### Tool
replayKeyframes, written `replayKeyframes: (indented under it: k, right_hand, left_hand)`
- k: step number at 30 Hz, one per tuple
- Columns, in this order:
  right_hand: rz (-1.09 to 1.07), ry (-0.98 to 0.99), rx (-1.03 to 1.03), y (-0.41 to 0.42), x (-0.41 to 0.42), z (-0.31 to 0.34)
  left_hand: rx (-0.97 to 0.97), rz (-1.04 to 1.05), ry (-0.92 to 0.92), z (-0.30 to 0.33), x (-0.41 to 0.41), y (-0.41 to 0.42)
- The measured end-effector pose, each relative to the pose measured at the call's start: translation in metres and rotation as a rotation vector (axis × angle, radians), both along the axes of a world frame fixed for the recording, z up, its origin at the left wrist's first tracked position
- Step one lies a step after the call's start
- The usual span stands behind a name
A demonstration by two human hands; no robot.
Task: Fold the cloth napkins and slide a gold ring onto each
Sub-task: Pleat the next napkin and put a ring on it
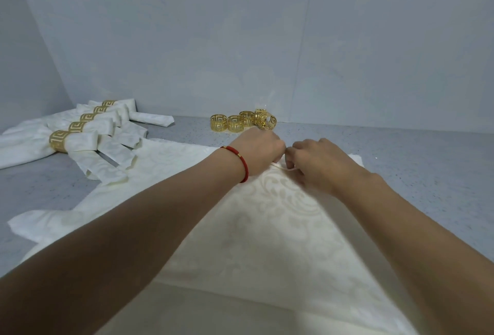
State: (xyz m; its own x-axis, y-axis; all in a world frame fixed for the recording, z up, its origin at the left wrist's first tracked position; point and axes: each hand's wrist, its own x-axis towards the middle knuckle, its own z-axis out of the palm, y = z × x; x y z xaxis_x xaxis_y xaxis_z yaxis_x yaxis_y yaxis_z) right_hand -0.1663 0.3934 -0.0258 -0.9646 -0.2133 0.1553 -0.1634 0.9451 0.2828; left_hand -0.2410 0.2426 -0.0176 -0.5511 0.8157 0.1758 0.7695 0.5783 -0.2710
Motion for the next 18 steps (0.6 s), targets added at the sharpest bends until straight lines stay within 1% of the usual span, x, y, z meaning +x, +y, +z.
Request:
replayKeyframes:
  k: [1, 2, 4, 5, 6, 7, 8, 10, 12, 14, 16, 18]
  right_hand:
    - [0.014, 0.011, -0.020, 0.002, 0.003, -0.003]
    - [0.014, 0.025, -0.092, 0.003, 0.007, -0.007]
    - [-0.031, 0.076, -0.356, 0.004, 0.011, -0.015]
    - [-0.068, 0.119, -0.493, 0.004, 0.012, -0.019]
    - [-0.109, 0.160, -0.602, 0.005, 0.012, -0.024]
    - [-0.144, 0.188, -0.668, 0.004, 0.011, -0.028]
    - [-0.172, 0.196, -0.688, 0.004, 0.009, -0.031]
    - [-0.198, 0.189, -0.635, 0.004, 0.008, -0.033]
    - [-0.195, 0.171, -0.533, 0.003, 0.008, -0.031]
    - [-0.173, 0.135, -0.425, 0.003, 0.009, -0.026]
    - [-0.134, 0.084, -0.379, 0.004, 0.008, -0.021]
    - [-0.056, 0.058, -0.290, 0.009, 0.007, -0.016]
  left_hand:
    - [0.019, 0.016, -0.060, 0.000, -0.001, -0.001]
    - [0.079, 0.026, -0.146, -0.002, -0.002, -0.004]
    - [0.259, 0.038, -0.296, -0.010, -0.006, -0.010]
    - [0.358, 0.064, -0.330, -0.013, -0.006, -0.011]
    - [0.451, 0.106, -0.325, -0.017, -0.004, -0.012]
    - [0.513, 0.151, -0.312, -0.021, -0.003, -0.013]
    - [0.541, 0.168, -0.316, -0.023, -0.002, -0.014]
    - [0.512, 0.160, -0.345, -0.022, -0.002, -0.014]
    - [0.438, 0.131, -0.367, -0.020, -0.002, -0.017]
    - [0.339, 0.108, -0.288, -0.018, 0.001, -0.019]
    - [0.286, 0.092, -0.191, -0.017, 0.005, -0.022]
    - [0.263, 0.081, -0.191, -0.016, 0.006, -0.023]
